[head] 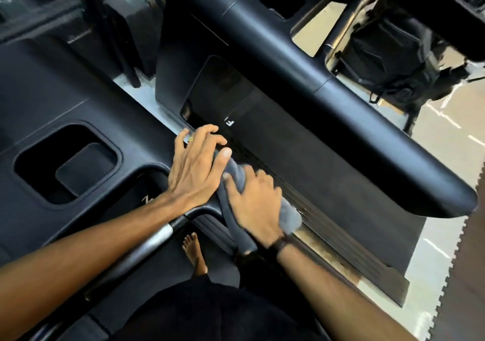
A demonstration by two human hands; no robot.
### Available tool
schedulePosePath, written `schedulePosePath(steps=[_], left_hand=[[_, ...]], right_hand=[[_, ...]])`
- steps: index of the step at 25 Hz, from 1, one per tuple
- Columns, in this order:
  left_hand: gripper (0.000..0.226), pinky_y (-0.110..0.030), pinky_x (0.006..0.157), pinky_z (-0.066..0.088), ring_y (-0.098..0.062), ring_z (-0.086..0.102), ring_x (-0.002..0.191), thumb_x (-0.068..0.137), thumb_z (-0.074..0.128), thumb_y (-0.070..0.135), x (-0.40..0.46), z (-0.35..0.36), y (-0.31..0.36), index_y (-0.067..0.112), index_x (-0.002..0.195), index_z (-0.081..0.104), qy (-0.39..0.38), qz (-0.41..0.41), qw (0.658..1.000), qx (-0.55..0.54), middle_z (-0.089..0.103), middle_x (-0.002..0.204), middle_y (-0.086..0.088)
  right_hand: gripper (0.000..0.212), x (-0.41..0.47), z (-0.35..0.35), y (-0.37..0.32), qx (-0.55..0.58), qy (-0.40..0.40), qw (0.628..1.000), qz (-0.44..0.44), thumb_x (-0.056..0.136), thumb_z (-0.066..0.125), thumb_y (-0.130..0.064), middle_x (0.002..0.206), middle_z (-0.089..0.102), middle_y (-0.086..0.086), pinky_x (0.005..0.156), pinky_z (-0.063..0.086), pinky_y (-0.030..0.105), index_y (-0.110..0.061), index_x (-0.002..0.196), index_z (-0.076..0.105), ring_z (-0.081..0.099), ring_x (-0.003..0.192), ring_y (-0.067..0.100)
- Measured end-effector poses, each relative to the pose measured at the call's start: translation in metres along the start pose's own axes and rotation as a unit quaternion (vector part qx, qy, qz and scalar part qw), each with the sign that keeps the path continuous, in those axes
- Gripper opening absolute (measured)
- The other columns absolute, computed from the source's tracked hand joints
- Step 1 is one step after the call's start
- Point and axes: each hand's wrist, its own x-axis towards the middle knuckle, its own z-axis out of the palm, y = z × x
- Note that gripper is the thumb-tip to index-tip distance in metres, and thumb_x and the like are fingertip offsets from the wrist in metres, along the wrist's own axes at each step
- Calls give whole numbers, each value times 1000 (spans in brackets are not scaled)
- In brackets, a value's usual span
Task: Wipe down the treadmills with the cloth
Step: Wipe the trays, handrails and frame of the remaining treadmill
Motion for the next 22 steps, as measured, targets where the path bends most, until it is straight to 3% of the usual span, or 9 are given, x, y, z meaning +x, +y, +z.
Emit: schedulePosePath(steps=[3, 5, 7, 9, 11, 13, 16, 19, 22], left_hand=[[42, -49, 113, 23, -15, 50, 127, 102, 32, 36, 2, -3, 3, 8, 110, 62, -3, 0, 1000, -12, 58, 127, -4], [43, -49, 113, 20, -14, 52, 123, 101, 32, 37, 2, -3, 2, 8, 110, 63, -4, -1, 1000, -10, 56, 130, -5], [42, -51, 115, 18, -15, 55, 116, 100, 35, 38, 6, -12, -9, 9, 110, 64, -2, 4, 1000, -1, 53, 134, -8], [40, -55, 115, 18, -18, 58, 109, 100, 38, 37, 17, -23, -25, 8, 108, 64, 17, 9, 999, 33, 53, 135, -12], [42, -58, 115, 19, -22, 59, 108, 102, 36, 38, 30, -29, -37, 7, 108, 64, 28, -7, 997, 71, 52, 134, -13], [44, -57, 115, 19, -25, 59, 110, 102, 35, 40, 33, -28, -38, 7, 108, 63, 22, -10, 995, 98, 53, 134, -13], [42, -56, 115, 20, -25, 62, 100, 102, 35, 39, 32, -26, -36, 8, 107, 63, 24, -8, 993, 113, 54, 132, -11], [42, -57, 115, 18, -22, 61, 102, 102, 33, 39, 32, -27, -38, 9, 106, 62, 28, -26, 995, 95, 54, 131, -9], [44, -60, 112, 21, -23, 60, 107, 102, 31, 40, 30, -27, -38, 9, 104, 62, 44, -41, 994, 95, 57, 126, -9]], right_hand=[[72, 71, 27, 19, 125, -189, 974, 15, 81, 27, -85, 118, 65, -2, 94, 48, 47, -36, 121, 61, 60, 110, 24], [98, 75, 34, 55, 196, -237, 945, 113, 66, 43, -96, 127, 65, 3, 101, 49, 46, -25, 131, 61, 61, 118, 26], [94, 50, 12, 82, 202, -248, 929, 184, 73, 50, -88, 124, 66, 5, 102, 47, 42, -13, 128, 62, 61, 119, 29], [64, 18, -11, 92, 80, -181, 965, 170, 92, 41, -71, 118, 66, 4, 93, 44, 38, -20, 123, 63, 60, 115, 30], [61, -21, -23, 63, -50, -65, 994, 71, 94, 27, -69, 118, 63, 4, 93, 43, 44, -25, 121, 58, 56, 112, 30], [59, -15, -8, 13, -67, 6, 997, -28, 93, 24, -69, 115, 59, 3, 91, 40, 46, -26, 119, 55, 53, 108, 29], [46, 56, 12, -34, 97, -138, 986, -17, 99, 36, -61, 121, 61, 8, 96, 41, 46, -24, 117, 56, 54, 114, 30], [53, 87, 18, 16, 276, -272, 915, 113, 100, 50, -55, 131, 62, 15, 103, 44, 39, -11, 128, 59, 56, 125, 34], [60, 44, 0, 66, 163, -254, 936, 182, 96, 47, -63, 130, 63, 14, 102, 45, 41, -13, 127, 59, 57, 121, 35]])
